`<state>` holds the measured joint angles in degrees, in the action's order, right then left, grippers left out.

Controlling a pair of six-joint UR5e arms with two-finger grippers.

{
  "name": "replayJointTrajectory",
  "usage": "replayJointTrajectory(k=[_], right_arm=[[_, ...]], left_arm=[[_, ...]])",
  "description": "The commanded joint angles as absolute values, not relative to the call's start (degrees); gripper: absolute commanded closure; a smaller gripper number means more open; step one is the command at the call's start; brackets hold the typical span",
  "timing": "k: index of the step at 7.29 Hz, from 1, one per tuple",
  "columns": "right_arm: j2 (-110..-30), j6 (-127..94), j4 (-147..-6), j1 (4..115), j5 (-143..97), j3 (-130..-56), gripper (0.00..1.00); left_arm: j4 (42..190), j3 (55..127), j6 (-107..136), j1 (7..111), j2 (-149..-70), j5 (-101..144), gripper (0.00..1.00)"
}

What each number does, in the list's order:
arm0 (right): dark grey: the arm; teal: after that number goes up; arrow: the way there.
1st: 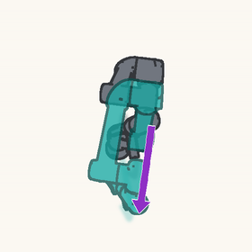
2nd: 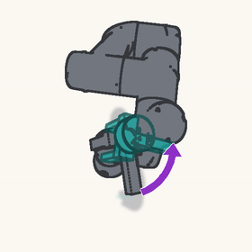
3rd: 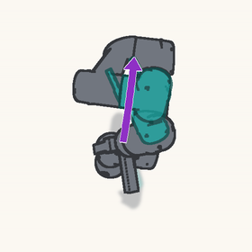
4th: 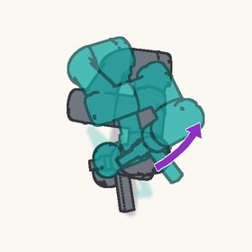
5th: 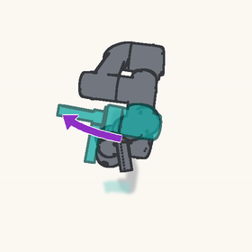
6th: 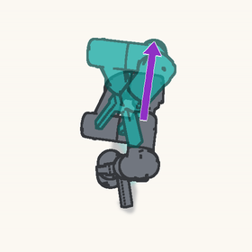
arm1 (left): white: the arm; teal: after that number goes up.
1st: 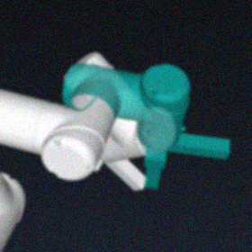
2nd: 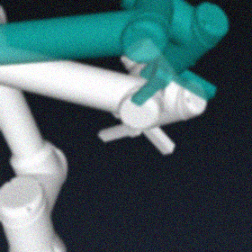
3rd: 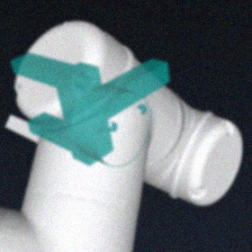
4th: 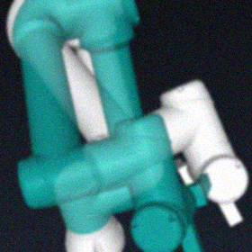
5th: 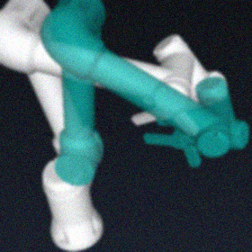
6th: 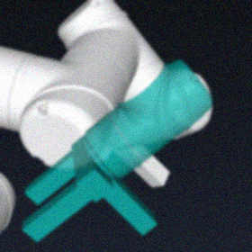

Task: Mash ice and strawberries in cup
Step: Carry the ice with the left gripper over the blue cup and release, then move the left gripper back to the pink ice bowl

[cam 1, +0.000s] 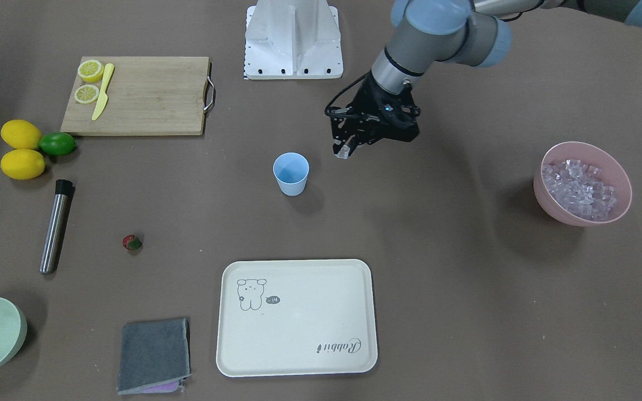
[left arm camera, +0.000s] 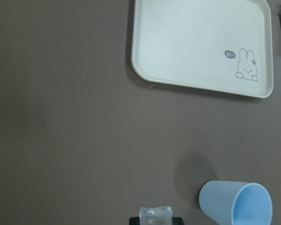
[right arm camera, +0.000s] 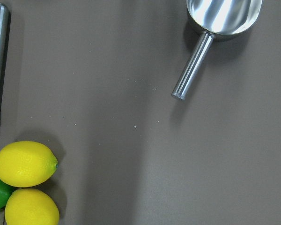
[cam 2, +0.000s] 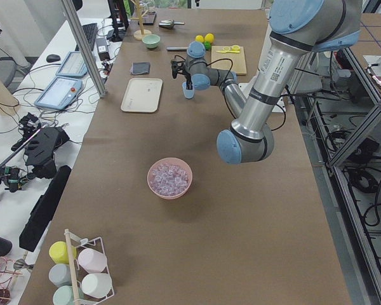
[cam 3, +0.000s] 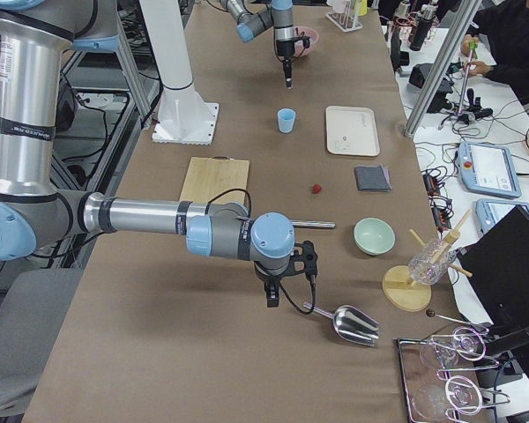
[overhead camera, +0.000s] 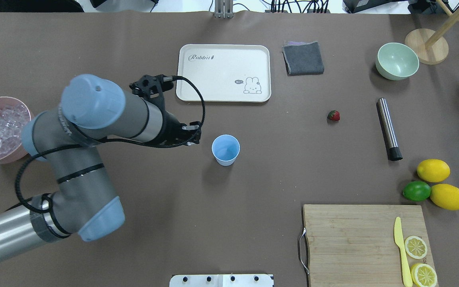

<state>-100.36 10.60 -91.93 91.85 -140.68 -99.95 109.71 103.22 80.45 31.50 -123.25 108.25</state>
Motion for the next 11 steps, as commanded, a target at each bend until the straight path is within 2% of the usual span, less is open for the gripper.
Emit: replayJointTrajectory(k=[1,3,4,5,6,8,11], right_arm=[[-100.5,10.6,-91.9,91.8,-141.1,-99.9,0.0],[-100.5,10.5,-91.9,91.8,-141.2,-99.9,0.0],[-100.5,10.6,-91.9,91.8,-141.1,-99.9,0.0],[-100.5,10.6,-91.9,91.8,-141.1,-99.9,0.0],[-100.6,10.5,-91.9,91.8,-141.1,-99.8,0.0],[-100.6,10.5,-91.9,91.8,-141.2,-100.0,0.0],[-100.6,10.5,-91.9,91.8,-141.5,-100.0,0.0]], left_arm=[[107.8,98.6,82.8,28.2,-130.1,104.3,1.0],[107.9,96.1,82.6,28.0,-131.1,104.2,1.0],[107.9,95.8,82.3,28.0,-131.4,102.5,0.66],[107.8,95.7,81.0,27.9,-131.5,102.1,0.18],[107.5,95.8,80.9,27.9,-131.4,102.2,0.04],[105.1,97.4,79.0,30.0,-129.9,103.2,0.04],[99.7,106.2,63.3,40.3,-116.0,113.8,0.05]])
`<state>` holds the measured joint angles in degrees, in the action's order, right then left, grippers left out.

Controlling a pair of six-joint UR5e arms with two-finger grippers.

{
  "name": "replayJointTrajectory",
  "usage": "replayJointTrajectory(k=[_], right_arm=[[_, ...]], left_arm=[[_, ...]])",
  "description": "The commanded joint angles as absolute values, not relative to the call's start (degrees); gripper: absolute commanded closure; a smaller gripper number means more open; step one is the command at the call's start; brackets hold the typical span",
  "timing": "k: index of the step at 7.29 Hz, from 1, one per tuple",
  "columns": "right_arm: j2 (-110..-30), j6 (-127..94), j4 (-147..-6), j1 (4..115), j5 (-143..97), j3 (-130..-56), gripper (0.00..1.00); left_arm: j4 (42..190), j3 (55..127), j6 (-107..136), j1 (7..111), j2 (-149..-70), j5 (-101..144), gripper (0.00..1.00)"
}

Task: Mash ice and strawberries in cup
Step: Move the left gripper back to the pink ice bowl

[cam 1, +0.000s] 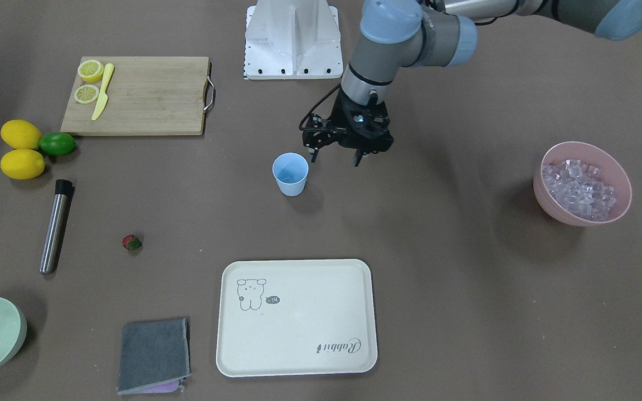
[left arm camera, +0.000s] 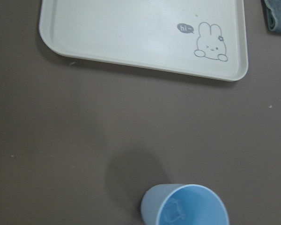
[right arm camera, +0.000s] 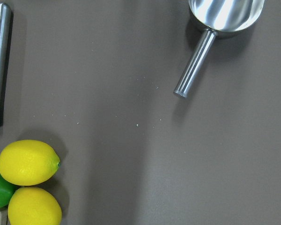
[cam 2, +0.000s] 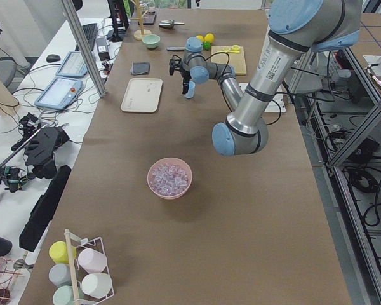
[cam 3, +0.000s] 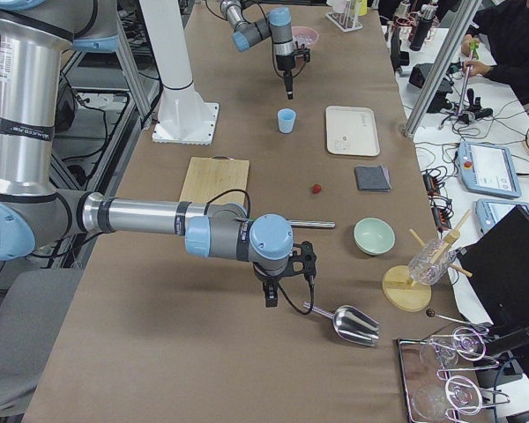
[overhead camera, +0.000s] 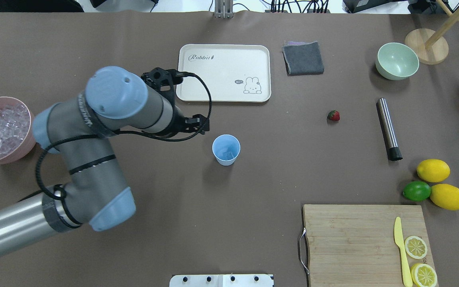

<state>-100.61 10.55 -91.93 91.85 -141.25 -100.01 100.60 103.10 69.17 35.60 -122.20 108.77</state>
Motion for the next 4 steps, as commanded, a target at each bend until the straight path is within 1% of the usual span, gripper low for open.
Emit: replayJointTrajectory(k=[1,3,4], right_arm=[[-100.6,10.5,-91.9,91.8,-141.6,-100.0,0.0],[-100.6,10.6,-91.9,91.8,-141.6,-100.0,0.0],[-100.5,10.6,-91.9,91.8,-141.6,-100.0,0.0]], left_arm=[[99.7,107.3,61.5,45.0,-110.4,117.2,0.05],[100.0,107.8,44.2,54.4,-98.7,122.2,0.04],[100.1,107.6,42.3,56.3,-95.1,122.3,0.05]])
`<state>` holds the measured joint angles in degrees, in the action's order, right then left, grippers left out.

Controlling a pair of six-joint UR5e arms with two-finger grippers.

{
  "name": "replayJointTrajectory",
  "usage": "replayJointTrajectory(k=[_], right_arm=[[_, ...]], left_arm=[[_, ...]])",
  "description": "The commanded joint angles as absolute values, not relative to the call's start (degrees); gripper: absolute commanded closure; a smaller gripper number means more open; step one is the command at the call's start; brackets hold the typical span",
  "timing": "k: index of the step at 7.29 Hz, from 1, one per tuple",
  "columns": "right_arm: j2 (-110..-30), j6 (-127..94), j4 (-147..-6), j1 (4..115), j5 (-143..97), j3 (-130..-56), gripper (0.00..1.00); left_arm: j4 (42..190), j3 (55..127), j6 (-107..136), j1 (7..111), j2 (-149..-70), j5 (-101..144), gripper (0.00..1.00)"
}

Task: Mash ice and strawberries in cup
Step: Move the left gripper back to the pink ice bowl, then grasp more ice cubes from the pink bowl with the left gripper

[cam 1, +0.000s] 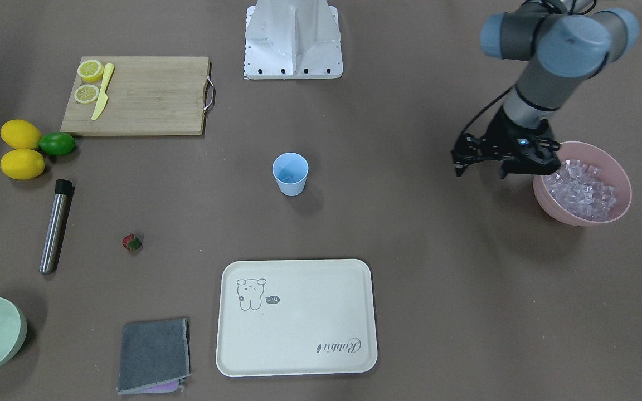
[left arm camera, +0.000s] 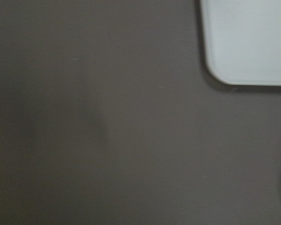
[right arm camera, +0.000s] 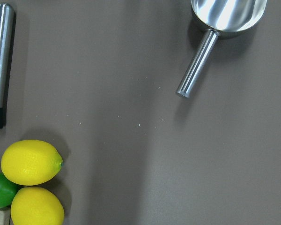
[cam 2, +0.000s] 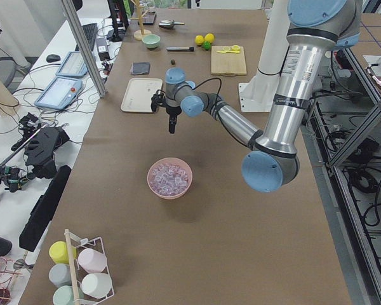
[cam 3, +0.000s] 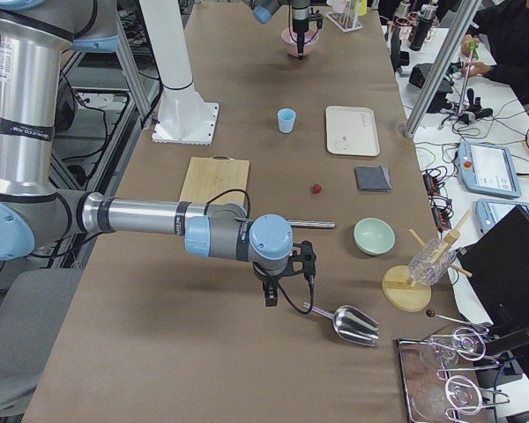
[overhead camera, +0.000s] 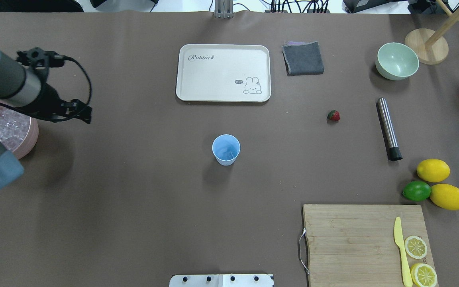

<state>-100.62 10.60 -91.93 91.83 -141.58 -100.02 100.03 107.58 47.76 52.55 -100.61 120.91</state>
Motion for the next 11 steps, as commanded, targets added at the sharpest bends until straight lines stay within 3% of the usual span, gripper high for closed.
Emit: replayJointTrajectory(k=[1,4,11], right_arm=[[-100.5,10.6,-91.9,91.8,-141.6,-100.0,0.0],[-100.0,10.6,-91.9,91.8,-141.6,-99.9,0.0],[-100.2,10.5,-91.9,91.8,-141.6,-99.9,0.0]], left_arm=[[100.1,107.4,42.3,56.6,-93.1,121.9,0.05],[100.1,107.2,42.0,58.6,-88.4,121.1,0.13],[100.8,102.7,38.1,59.9,-88.7,121.0,0.22]])
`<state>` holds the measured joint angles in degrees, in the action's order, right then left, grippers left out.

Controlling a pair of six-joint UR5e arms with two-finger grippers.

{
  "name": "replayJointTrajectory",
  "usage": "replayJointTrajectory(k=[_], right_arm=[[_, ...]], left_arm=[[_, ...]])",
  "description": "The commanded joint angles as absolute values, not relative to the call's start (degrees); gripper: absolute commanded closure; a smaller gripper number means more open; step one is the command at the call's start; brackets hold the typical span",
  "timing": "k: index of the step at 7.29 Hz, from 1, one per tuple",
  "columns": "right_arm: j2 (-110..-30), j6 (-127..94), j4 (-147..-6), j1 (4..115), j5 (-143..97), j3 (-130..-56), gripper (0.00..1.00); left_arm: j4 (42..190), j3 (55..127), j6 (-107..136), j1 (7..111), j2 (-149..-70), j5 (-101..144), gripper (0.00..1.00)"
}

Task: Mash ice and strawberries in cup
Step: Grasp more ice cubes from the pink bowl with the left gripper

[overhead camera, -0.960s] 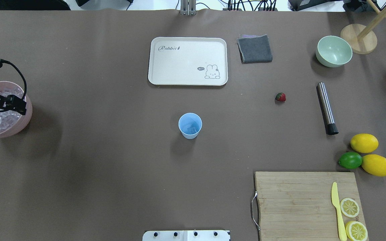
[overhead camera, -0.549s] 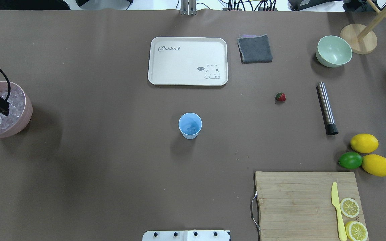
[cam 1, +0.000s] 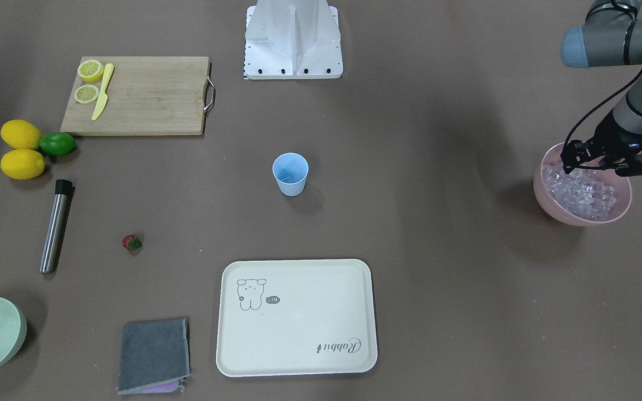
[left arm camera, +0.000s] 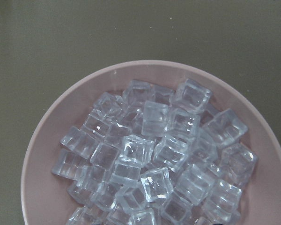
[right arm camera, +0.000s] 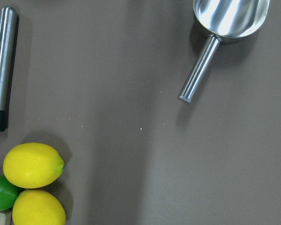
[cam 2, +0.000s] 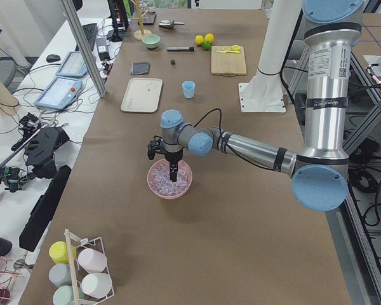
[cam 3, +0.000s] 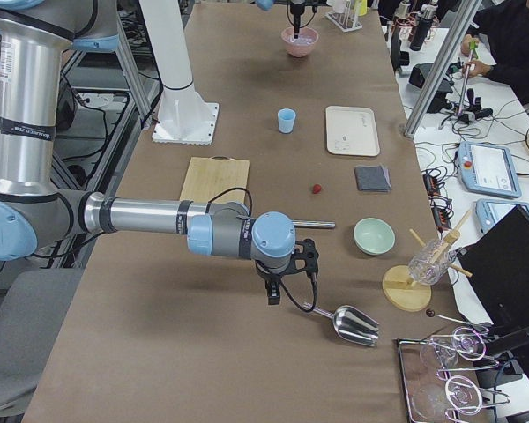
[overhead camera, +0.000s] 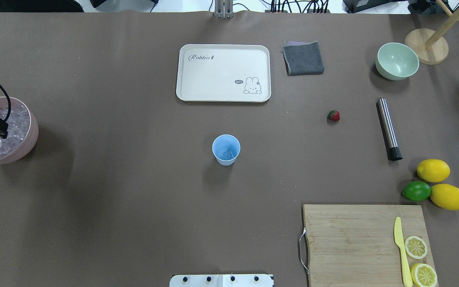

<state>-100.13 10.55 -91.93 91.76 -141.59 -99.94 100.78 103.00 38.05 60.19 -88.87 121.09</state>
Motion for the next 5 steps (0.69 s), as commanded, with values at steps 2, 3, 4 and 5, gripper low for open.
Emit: replayJointTrajectory(k=[2,3,4,5], right_arm=[[-100.3,10.5,-91.9,91.8,-141.6,-100.0,0.0],[-100.4,10.5,-91.9,91.8,-141.6,-100.0,0.0],[-100.5,10.5,-91.9,91.8,-141.6,-100.1,0.0],[-100.5,10.5,-91.9,91.8,-141.6,-100.2,0.0]], left_arm=[[102.2,101.7,38.7,59.2,-88.9,121.1,0.24],[102.3,101.0,38.6,58.9,-88.9,121.0,0.26],[102.3,101.0,38.6,58.8,-89.0,121.0,0.34],[102.3,100.6,38.5,58.8,-89.0,121.0,0.41]])
